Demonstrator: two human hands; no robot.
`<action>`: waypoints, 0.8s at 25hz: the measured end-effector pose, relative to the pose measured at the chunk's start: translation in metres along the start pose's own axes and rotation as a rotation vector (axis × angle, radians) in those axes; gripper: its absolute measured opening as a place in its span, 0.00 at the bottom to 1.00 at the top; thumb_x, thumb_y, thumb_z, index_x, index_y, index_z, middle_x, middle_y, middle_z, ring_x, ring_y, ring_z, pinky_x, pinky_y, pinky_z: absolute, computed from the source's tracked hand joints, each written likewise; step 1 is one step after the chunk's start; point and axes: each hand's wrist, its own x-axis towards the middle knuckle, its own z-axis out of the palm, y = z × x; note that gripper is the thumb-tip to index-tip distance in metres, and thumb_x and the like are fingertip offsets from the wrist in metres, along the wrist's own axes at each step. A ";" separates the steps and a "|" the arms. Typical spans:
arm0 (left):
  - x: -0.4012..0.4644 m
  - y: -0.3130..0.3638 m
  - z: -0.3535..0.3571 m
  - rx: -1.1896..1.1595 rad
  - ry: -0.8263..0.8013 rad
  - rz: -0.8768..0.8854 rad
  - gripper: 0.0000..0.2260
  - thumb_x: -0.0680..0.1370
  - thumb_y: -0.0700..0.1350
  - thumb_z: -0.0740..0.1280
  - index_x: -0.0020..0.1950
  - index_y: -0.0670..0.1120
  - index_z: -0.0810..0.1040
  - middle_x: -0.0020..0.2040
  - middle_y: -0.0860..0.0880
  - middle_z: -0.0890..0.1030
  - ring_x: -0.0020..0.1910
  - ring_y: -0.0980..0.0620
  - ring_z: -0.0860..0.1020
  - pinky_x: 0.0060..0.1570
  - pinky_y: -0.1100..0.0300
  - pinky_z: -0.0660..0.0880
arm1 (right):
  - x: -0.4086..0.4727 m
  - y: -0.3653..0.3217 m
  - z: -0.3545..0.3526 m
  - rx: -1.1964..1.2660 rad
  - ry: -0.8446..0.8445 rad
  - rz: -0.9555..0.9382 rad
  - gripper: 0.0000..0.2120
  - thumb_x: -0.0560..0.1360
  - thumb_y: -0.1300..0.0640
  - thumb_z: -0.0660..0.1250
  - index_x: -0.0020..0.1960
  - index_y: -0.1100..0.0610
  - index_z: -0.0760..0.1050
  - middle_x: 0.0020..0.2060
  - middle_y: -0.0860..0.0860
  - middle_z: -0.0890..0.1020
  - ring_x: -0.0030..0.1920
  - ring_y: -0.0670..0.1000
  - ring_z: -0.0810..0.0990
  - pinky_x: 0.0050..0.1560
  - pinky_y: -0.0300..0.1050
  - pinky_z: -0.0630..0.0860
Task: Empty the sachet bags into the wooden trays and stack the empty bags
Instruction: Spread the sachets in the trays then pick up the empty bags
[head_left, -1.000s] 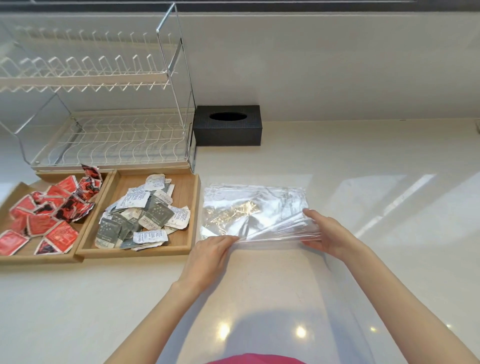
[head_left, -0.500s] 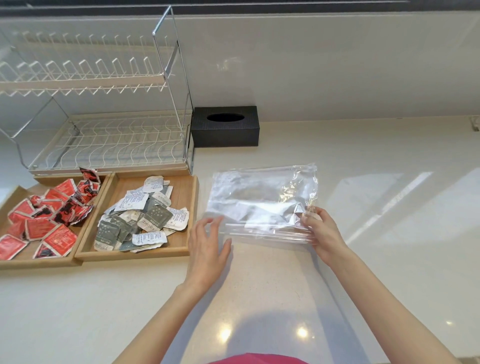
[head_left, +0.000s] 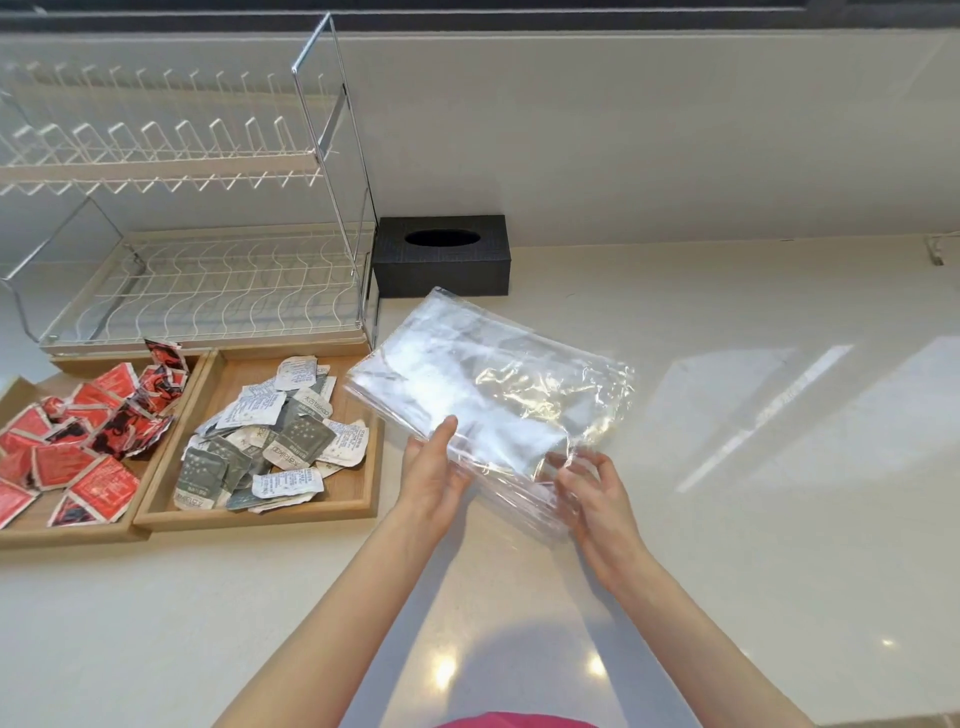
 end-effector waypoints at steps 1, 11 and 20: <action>0.001 0.001 -0.002 0.020 0.018 0.010 0.21 0.77 0.39 0.60 0.69 0.41 0.61 0.54 0.44 0.76 0.38 0.51 0.81 0.28 0.60 0.80 | -0.002 0.001 0.000 -0.007 -0.026 0.010 0.10 0.74 0.65 0.62 0.47 0.51 0.71 0.45 0.48 0.82 0.41 0.47 0.80 0.36 0.35 0.76; -0.015 0.055 -0.019 0.388 -0.339 0.058 0.14 0.77 0.36 0.58 0.58 0.50 0.73 0.46 0.52 0.85 0.43 0.50 0.84 0.37 0.56 0.81 | 0.033 -0.064 -0.028 -0.168 -0.103 0.138 0.21 0.76 0.43 0.55 0.62 0.56 0.66 0.50 0.49 0.78 0.47 0.49 0.78 0.50 0.43 0.73; -0.024 0.071 -0.036 0.513 -0.354 0.056 0.16 0.76 0.34 0.59 0.61 0.48 0.71 0.51 0.49 0.81 0.42 0.51 0.84 0.37 0.58 0.81 | 0.042 -0.074 0.000 -0.416 -0.438 0.252 0.16 0.76 0.45 0.57 0.55 0.53 0.74 0.46 0.47 0.84 0.43 0.45 0.84 0.46 0.38 0.77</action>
